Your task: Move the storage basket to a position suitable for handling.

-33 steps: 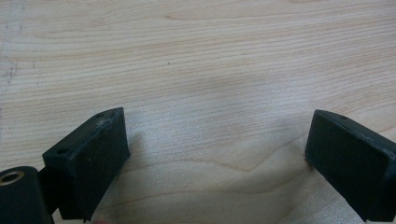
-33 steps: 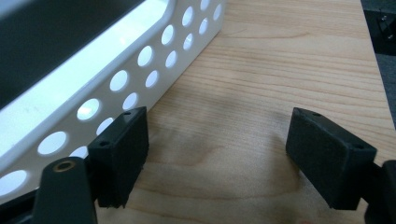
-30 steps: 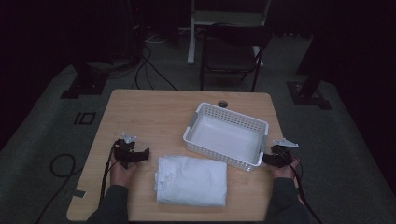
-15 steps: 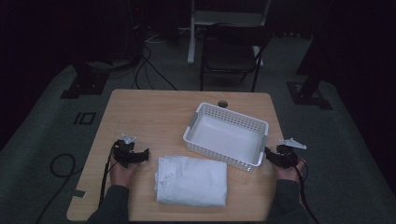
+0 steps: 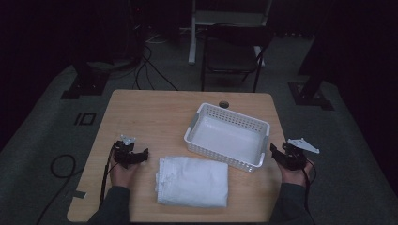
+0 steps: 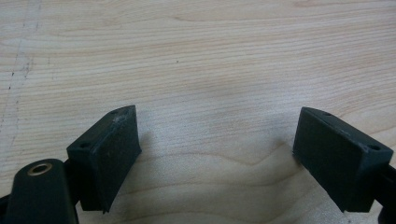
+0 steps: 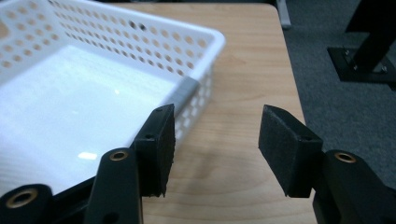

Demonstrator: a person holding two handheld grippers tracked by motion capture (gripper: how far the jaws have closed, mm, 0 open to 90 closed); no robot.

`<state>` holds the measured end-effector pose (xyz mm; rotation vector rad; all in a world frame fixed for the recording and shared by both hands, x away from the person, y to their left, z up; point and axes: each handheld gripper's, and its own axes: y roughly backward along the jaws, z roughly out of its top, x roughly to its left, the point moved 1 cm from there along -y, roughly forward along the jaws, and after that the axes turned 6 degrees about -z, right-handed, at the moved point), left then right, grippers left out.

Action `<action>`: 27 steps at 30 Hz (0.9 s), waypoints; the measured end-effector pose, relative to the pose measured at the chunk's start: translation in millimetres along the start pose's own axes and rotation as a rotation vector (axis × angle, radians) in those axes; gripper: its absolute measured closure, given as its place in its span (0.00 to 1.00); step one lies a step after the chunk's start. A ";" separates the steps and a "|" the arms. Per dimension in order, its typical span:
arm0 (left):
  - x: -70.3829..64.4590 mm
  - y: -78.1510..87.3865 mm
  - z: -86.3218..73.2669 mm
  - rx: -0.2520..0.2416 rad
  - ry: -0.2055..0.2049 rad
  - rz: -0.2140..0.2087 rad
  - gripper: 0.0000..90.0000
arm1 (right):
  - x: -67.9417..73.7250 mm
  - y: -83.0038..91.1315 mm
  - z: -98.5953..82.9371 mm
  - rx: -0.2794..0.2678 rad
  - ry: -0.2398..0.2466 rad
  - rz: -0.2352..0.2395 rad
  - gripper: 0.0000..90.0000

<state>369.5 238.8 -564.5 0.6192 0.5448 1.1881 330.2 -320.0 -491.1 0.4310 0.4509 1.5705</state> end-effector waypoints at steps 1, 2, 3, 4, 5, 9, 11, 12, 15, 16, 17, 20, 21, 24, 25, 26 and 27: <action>-0.1 0.0 -0.1 -0.001 0.003 0.004 0.16 | 2.3 2.2 1.5 -0.007 -0.004 0.010 0.50; 0.0 0.2 -0.1 -0.002 0.005 0.008 0.16 | 4.3 4.1 2.7 -0.013 -0.009 0.021 0.49; -0.1 0.2 -0.1 -0.003 0.008 0.011 0.16 | 6.5 5.7 3.6 -0.017 -0.012 0.033 0.49; -0.1 0.2 -0.1 -0.003 0.009 0.011 0.16 | 9.0 7.0 4.4 -0.019 -0.011 0.040 0.48; -0.1 0.2 -0.2 -0.003 0.009 0.012 0.16 | 11.2 7.8 4.8 -0.019 -0.006 0.044 0.48; -0.4 0.4 -0.3 -0.005 0.011 0.013 0.17 | 19.6 7.0 3.4 0.006 0.006 0.062 0.47; -0.8 1.5 -0.6 -0.009 0.005 0.009 0.19 | 24.7 4.5 1.3 0.021 0.018 0.063 0.47; -0.9 1.9 -0.9 -0.012 -0.001 0.005 0.23 | 26.6 2.9 0.3 0.029 0.025 0.060 0.47; -1.9 2.1 -1.1 -0.019 -0.002 0.002 0.27 | 31.7 -1.9 -2.2 0.050 0.039 0.060 0.49; -2.1 2.3 -1.2 -0.021 -0.003 0.002 0.29 | 33.0 -3.0 -2.8 0.056 0.039 0.058 0.50; -2.3 2.2 -1.2 -0.022 0.000 0.005 0.30 | 34.6 -4.4 -3.6 0.063 0.043 0.056 0.51; -2.9 2.6 -1.4 -0.024 0.002 0.006 0.31 | 38.8 -9.1 -6.2 0.093 0.039 0.054 0.56; -3.3 3.1 -1.3 -0.020 0.002 0.006 0.32 | 40.1 -10.5 -7.1 0.101 0.038 0.058 0.58; -3.8 5.6 -0.5 -0.007 0.009 0.008 0.39 | 44.6 -14.6 -8.9 0.121 0.052 0.034 0.60; -3.8 6.3 -0.4 -0.005 0.013 0.008 0.42 | 45.2 -15.5 -9.0 0.121 0.044 0.036 0.60; -3.4 7.0 -0.1 -0.005 0.020 0.001 0.45 | 45.5 -15.8 -8.8 0.121 0.038 0.036 0.60; -2.7 8.2 0.3 -0.007 0.034 -0.014 0.46 | 45.7 -16.4 -8.4 0.121 0.036 0.035 0.61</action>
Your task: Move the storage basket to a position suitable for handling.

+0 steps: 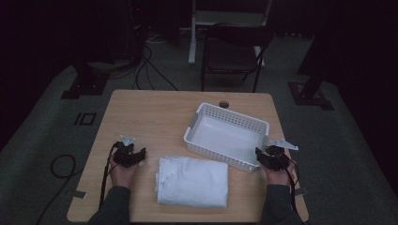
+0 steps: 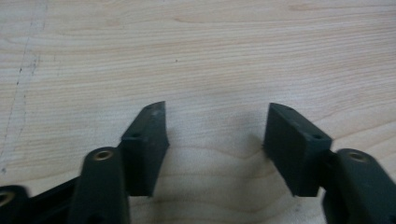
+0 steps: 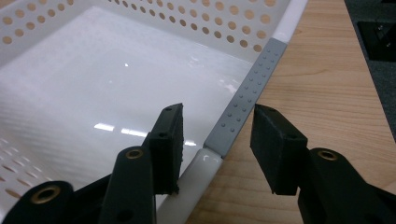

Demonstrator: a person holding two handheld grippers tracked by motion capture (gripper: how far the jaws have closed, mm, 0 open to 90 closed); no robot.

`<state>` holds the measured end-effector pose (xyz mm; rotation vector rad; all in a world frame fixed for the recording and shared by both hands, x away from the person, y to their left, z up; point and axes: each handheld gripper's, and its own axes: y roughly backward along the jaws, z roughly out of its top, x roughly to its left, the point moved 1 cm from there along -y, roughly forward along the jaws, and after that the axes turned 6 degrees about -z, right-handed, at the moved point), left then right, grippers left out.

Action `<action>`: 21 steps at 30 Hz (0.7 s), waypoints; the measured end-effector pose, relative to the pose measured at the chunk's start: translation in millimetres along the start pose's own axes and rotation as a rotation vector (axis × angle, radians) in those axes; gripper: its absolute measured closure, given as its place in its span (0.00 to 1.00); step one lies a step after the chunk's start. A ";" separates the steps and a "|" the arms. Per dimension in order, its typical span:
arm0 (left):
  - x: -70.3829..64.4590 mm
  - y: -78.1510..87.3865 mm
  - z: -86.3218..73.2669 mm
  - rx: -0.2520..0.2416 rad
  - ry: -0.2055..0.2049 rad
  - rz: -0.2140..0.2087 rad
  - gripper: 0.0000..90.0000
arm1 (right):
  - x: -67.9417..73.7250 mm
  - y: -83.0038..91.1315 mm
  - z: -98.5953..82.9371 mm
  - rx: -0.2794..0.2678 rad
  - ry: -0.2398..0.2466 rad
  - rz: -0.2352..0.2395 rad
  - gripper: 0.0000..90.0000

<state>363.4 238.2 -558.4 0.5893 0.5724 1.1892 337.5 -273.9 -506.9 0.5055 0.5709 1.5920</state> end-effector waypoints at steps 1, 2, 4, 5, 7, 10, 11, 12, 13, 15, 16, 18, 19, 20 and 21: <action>-0.1 1.2 0.6 -0.005 0.001 -0.002 0.46 | 0.3 -1.1 0.7 0.000 -0.001 0.000 0.61; -0.9 3.6 1.9 -0.017 -0.004 -0.003 0.46 | 0.4 -2.2 1.2 0.001 -0.001 0.003 0.61; -4.2 9.1 5.5 -0.046 -0.014 -0.026 0.46 | 1.6 -5.3 3.2 0.001 -0.004 0.009 0.62; -6.3 11.7 7.2 -0.057 -0.024 -0.037 0.46 | 2.3 -7.0 4.6 0.000 -0.001 0.010 0.62; -11.9 15.6 10.2 -0.073 -0.032 -0.055 0.46 | 5.0 -10.5 7.6 0.001 0.011 0.009 0.63; -24.1 21.5 16.6 -0.099 -0.042 -0.103 0.46 | 10.5 -16.1 12.7 0.004 0.031 0.009 0.64; -27.3 22.7 18.5 -0.101 -0.055 -0.107 0.46 | 12.0 -17.7 14.2 0.004 0.039 0.010 0.64; -32.9 25.0 21.6 -0.107 -0.067 -0.122 0.46 | 13.2 -18.9 15.2 0.005 0.042 0.011 0.65; -36.3 26.2 23.4 -0.117 -0.073 -0.127 0.46 | 14.9 -20.8 16.6 0.004 0.047 0.013 0.65; -44.9 29.8 28.2 -0.127 -0.088 -0.145 0.46 | 17.4 -23.0 18.1 0.003 0.054 0.014 0.65; -49.9 32.4 30.8 -0.133 -0.098 -0.151 0.46 | 18.6 -24.0 18.9 0.005 0.058 0.014 0.66; -56.6 36.1 34.6 -0.141 -0.109 -0.160 0.46 | 20.9 -25.8 20.7 0.006 0.062 0.017 0.66; -58.7 37.2 35.9 -0.142 -0.106 -0.166 0.46 | 21.8 -26.7 21.5 0.006 0.065 0.019 0.66; -60.9 38.5 37.8 -0.144 -0.103 -0.184 0.46 | 22.4 -27.4 22.1 0.006 0.068 0.021 0.66; -63.4 39.6 39.4 -0.147 -0.101 -0.201 0.46 | 23.6 -28.2 23.0 0.008 0.070 0.024 0.66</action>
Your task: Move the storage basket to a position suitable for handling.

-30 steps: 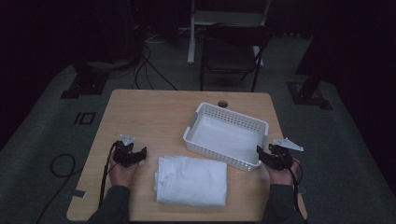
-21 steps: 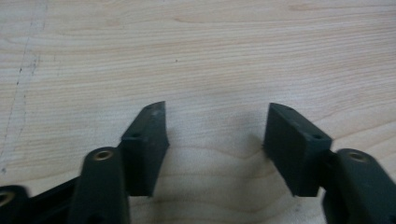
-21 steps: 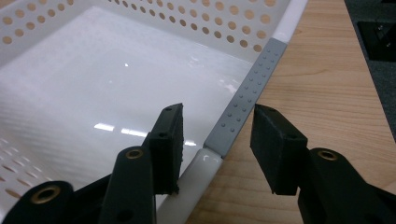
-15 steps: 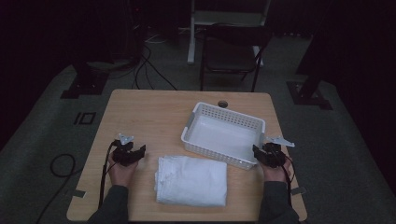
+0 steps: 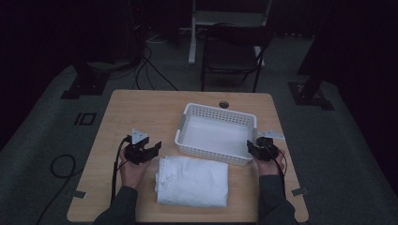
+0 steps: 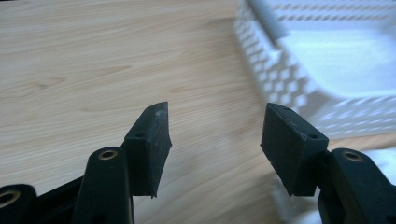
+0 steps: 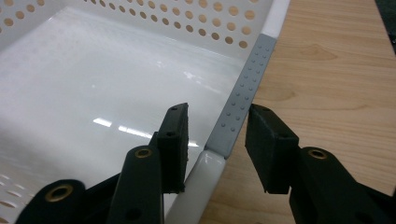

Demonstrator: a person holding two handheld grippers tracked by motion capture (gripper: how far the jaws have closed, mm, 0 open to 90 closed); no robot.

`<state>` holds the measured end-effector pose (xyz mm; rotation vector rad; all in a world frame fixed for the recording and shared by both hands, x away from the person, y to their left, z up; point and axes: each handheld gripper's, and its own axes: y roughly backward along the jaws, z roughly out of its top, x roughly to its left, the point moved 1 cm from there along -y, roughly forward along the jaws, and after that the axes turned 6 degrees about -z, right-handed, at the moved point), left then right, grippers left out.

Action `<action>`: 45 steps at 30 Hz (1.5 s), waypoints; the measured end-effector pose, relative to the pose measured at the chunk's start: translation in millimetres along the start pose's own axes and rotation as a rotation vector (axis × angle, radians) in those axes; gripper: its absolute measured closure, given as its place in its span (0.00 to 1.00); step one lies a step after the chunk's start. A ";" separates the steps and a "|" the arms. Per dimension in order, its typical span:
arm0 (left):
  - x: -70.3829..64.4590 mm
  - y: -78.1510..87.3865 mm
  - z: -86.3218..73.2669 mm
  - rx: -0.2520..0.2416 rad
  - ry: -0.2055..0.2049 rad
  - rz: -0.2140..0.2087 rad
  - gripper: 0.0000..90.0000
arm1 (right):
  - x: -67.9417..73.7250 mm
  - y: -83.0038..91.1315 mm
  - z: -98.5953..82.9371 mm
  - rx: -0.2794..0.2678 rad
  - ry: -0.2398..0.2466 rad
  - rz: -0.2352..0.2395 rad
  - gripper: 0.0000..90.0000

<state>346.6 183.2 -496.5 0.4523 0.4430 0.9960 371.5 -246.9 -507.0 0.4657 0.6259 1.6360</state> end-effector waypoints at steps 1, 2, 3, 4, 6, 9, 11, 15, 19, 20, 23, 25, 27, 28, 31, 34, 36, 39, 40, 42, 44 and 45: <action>-2.7 0.0 1.8 -0.005 -0.003 -0.010 0.46 | 1.0 -1.0 1.0 0.001 0.003 0.005 0.66; -5.6 -0.2 3.6 -0.006 -0.010 -0.020 0.46 | 2.0 -2.0 2.1 0.003 0.005 0.009 0.67; -8.5 -0.8 5.1 -0.006 -0.017 -0.028 0.46 | 3.3 -3.1 3.2 0.003 0.009 0.014 0.67; -11.2 -1.1 6.4 -0.005 -0.026 -0.032 0.46 | 5.2 -4.1 4.3 0.005 0.013 0.017 0.67; -15.9 -2.0 7.8 -0.003 -0.042 -0.044 0.46 | 10.5 -6.5 6.8 0.005 0.026 0.028 0.67; -19.2 -3.2 7.2 0.008 -0.060 -0.039 0.46 | 17.9 -10.1 10.0 0.002 0.040 0.050 0.67; -18.1 -4.0 6.2 0.013 -0.053 -0.036 0.46 | 23.6 -12.7 12.3 -0.001 0.052 0.064 0.67; -15.3 -4.9 5.2 0.023 -0.042 -0.036 0.48 | 34.8 -17.6 17.8 0.001 0.076 0.081 0.68; -13.0 -7.3 3.4 0.037 -0.036 -0.024 0.52 | 42.8 -23.7 23.4 -0.002 0.087 0.106 0.69; -12.0 -8.1 2.6 0.042 -0.034 -0.021 0.53 | 44.0 -25.3 25.1 -0.001 0.086 0.113 0.69; -9.1 -10.4 0.1 0.055 -0.030 -0.009 0.57 | 47.2 -29.8 29.5 0.000 0.090 0.125 0.70; -6.2 -11.4 -1.3 0.062 -0.014 0.000 0.60 | 48.5 -32.5 32.2 0.000 0.090 0.136 0.71; -4.4 -11.5 -1.6 0.061 -0.009 0.002 0.62 | 48.6 -35.4 34.8 0.002 0.090 0.145 0.72; -3.7 -11.8 -1.5 0.060 -0.005 0.003 0.62 | 48.8 -36.3 35.7 0.003 0.087 0.149 0.72; -1.5 -12.9 -0.8 0.060 -0.003 0.018 0.63 | 50.9 -40.3 40.1 0.008 0.094 0.151 0.72; 2.3 -14.7 1.4 0.060 -0.004 0.026 0.64 | 53.4 -43.7 43.8 0.011 0.101 0.147 0.73; 4.0 -15.8 2.3 0.059 -0.002 0.024 0.64 | 54.0 -44.8 45.0 0.013 0.106 0.144 0.73; 7.6 -18.3 3.8 0.052 0.011 0.015 0.64 | 55.5 -47.6 48.3 0.017 0.104 0.130 0.73; 8.0 -18.0 3.4 0.051 0.013 0.009 0.64 | 55.2 -47.7 48.2 0.017 0.102 0.132 0.72; 7.7 -17.4 2.8 0.048 0.014 0.010 0.60 | 54.8 -47.2 48.1 0.013 0.103 0.129 0.68; 6.5 -11.8 1.7 0.041 -0.001 0.012 0.56 | 51.9 -39.2 49.8 -0.011 0.083 0.117 0.57; 6.1 -8.7 1.2 0.037 -0.006 0.017 0.54 | 50.6 -34.0 50.9 -0.025 0.079 0.114 0.53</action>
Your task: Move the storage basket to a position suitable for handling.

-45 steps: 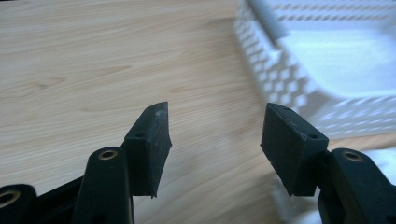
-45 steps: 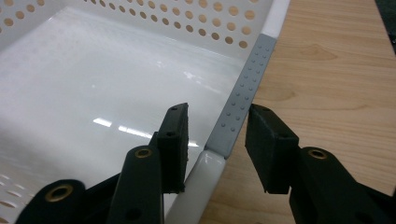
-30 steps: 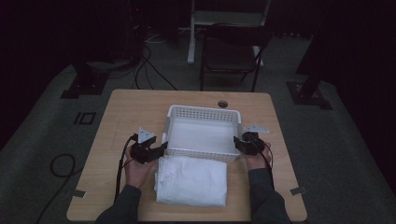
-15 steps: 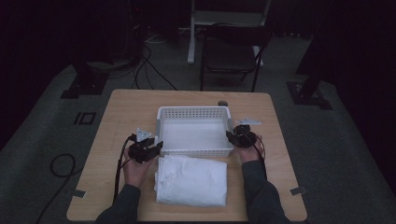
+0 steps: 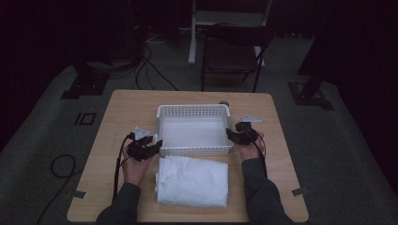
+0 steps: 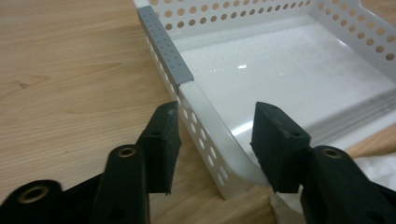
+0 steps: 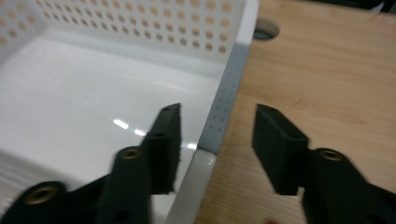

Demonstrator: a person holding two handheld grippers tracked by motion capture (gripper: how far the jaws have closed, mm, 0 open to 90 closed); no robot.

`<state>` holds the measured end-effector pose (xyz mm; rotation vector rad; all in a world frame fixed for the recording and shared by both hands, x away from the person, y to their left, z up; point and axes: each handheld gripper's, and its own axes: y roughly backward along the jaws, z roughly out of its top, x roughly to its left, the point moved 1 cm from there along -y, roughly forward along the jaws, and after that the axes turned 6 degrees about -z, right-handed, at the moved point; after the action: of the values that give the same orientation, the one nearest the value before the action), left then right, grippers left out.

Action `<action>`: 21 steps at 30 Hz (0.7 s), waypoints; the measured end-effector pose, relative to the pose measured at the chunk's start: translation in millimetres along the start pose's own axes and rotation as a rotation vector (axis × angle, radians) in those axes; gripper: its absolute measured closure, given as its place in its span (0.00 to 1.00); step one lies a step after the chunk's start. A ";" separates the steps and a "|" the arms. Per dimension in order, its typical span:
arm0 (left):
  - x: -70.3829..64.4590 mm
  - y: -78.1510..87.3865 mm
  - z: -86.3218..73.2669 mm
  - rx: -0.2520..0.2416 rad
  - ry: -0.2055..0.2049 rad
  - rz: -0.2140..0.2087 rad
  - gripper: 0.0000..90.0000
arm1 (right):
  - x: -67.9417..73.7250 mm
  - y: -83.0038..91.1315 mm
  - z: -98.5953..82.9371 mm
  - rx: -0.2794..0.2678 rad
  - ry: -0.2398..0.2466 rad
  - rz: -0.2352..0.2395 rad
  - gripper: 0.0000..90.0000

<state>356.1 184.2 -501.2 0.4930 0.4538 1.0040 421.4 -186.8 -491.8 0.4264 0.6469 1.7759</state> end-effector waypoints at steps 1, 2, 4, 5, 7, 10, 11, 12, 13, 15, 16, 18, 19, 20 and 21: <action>-0.1 3.4 -0.5 -0.003 -0.003 0.005 0.53 | -0.1 6.0 1.1 -0.015 0.003 -0.003 0.50; -0.4 6.8 -1.2 -0.010 -0.002 0.006 0.51 | 0.0 12.6 1.7 -0.028 0.010 0.000 0.47; -1.3 14.2 -2.7 -0.020 -0.001 0.012 0.49 | 1.1 25.0 -0.2 -0.048 0.023 0.009 0.44; -1.9 17.9 -3.5 -0.022 -0.002 0.014 0.49 | 1.8 30.5 -2.6 -0.053 0.027 0.014 0.43; -2.9 25.5 -5.9 -0.029 0.007 0.000 0.47 | 3.2 40.5 -9.8 -0.062 0.027 0.025 0.41; -7.3 34.8 -12.9 -0.045 0.020 -0.019 0.47 | 7.3 52.1 -25.5 -0.077 0.028 0.049 0.41; -9.0 36.2 -14.7 -0.042 0.013 -0.014 0.47 | 9.5 55.6 -31.4 -0.087 0.042 0.046 0.42; -10.3 37.2 -16.1 -0.037 0.006 -0.007 0.46 | 11.3 58.7 -37.3 -0.092 0.053 0.046 0.42; -11.1 38.2 -17.7 -0.036 0.001 -0.005 0.46 | 12.6 61.4 -42.7 -0.092 0.057 0.049 0.42; -12.8 39.8 -21.8 -0.036 0.004 -0.008 0.46 | 13.5 66.9 -52.8 -0.095 0.054 0.058 0.42; -14.1 40.4 -23.9 -0.036 0.005 -0.008 0.45 | 13.2 68.9 -57.4 -0.093 0.052 0.065 0.42; -17.4 41.9 -28.6 -0.032 0.000 -0.012 0.44 | 12.6 71.6 -68.3 -0.073 0.050 0.075 0.42; -18.9 42.5 -30.1 -0.032 -0.001 -0.015 0.44 | 12.3 71.7 -72.2 -0.064 0.058 0.076 0.42; -20.2 43.1 -31.2 -0.034 -0.004 -0.019 0.44 | 12.1 72.0 -76.1 -0.054 0.060 0.077 0.42; -21.9 43.6 -32.3 -0.037 -0.002 -0.022 0.44 | 11.5 72.5 -80.1 -0.045 0.058 0.080 0.42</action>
<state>298.0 190.3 -498.8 0.4552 0.4373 0.9893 316.3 -207.7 -509.9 0.3757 0.6370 1.8806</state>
